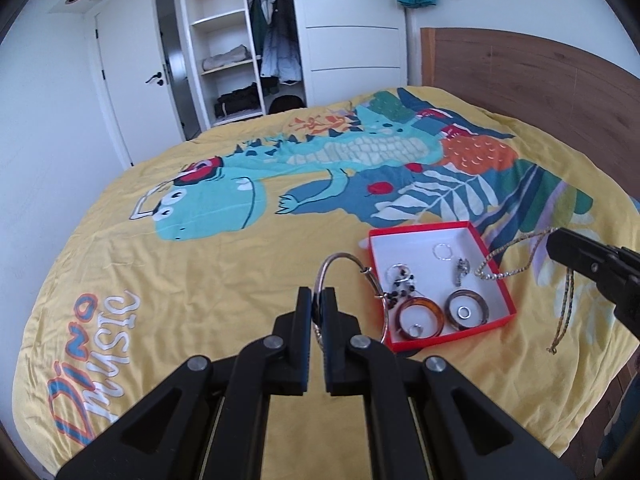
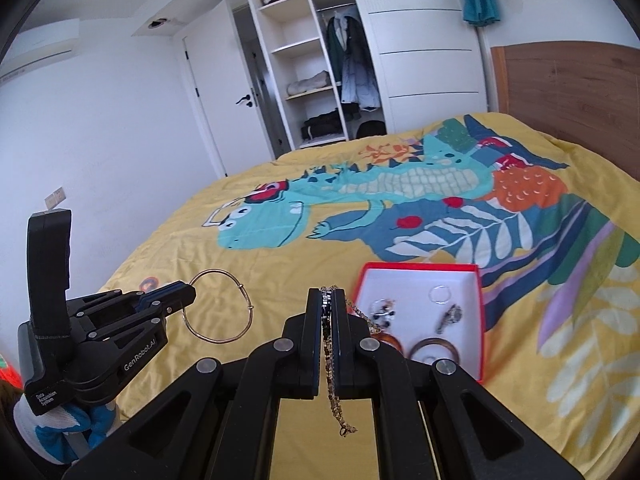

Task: Organize jewelry
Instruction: 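Carry the bangle and necklace over the red box and lower them inside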

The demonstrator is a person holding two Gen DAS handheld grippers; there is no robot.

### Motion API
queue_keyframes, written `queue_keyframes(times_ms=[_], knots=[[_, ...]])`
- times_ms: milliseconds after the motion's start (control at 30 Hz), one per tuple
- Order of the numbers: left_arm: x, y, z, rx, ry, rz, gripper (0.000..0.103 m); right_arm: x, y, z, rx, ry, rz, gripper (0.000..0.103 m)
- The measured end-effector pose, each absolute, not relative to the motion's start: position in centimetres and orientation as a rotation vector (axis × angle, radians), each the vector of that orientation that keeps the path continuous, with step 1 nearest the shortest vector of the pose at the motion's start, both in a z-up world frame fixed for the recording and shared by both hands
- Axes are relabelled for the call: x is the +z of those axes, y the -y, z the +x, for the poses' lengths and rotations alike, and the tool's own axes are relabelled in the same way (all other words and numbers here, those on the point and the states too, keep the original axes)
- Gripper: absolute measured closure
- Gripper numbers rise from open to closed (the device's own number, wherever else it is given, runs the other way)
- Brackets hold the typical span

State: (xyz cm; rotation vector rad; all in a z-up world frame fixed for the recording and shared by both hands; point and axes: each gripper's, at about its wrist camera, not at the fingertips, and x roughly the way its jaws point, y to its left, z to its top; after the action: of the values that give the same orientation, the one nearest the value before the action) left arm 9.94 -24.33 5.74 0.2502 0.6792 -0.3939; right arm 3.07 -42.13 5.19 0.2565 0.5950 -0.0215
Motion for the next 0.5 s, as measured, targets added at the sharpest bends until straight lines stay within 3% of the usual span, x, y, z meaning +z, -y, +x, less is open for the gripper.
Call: queue_keyframes(times_ms=[500], knots=[[-0.7, 33.3, 15.8, -0.467, -0.798, 0.301, 0.099, -0.9, 50.0, 8.8, -0.104, -0.674, 0.291, 0.099]])
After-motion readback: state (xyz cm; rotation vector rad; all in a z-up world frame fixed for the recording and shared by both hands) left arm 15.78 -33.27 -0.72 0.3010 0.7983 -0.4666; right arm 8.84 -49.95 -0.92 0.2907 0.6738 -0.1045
